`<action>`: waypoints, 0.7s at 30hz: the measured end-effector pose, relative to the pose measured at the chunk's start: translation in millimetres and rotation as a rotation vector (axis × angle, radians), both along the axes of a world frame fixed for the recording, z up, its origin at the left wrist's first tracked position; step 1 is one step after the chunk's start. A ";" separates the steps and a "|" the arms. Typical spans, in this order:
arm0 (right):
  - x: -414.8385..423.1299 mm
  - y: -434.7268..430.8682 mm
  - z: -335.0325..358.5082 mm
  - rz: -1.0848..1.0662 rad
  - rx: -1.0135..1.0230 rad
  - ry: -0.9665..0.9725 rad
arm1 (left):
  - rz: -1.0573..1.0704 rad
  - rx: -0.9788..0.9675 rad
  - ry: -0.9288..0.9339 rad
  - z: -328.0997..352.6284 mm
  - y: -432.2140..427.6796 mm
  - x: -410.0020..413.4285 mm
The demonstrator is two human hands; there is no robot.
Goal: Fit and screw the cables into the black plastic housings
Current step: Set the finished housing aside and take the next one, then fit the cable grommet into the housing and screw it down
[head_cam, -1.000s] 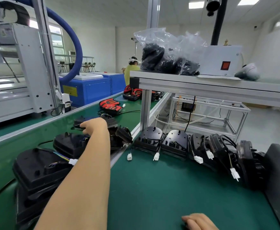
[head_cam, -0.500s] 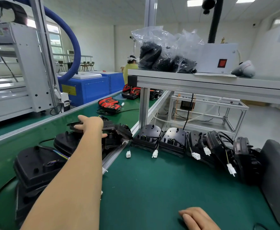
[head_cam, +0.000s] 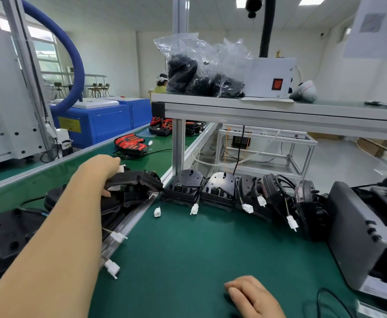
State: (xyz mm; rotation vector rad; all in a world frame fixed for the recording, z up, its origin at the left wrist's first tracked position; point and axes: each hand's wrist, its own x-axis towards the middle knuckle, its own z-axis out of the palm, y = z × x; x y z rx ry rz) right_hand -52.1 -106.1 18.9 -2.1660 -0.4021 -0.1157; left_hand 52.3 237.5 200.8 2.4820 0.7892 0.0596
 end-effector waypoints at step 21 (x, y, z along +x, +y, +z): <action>22.0 -37.1 -2.8 -0.043 -0.526 -0.300 | -0.810 -0.142 -0.266 -51.1 -315.0 62.0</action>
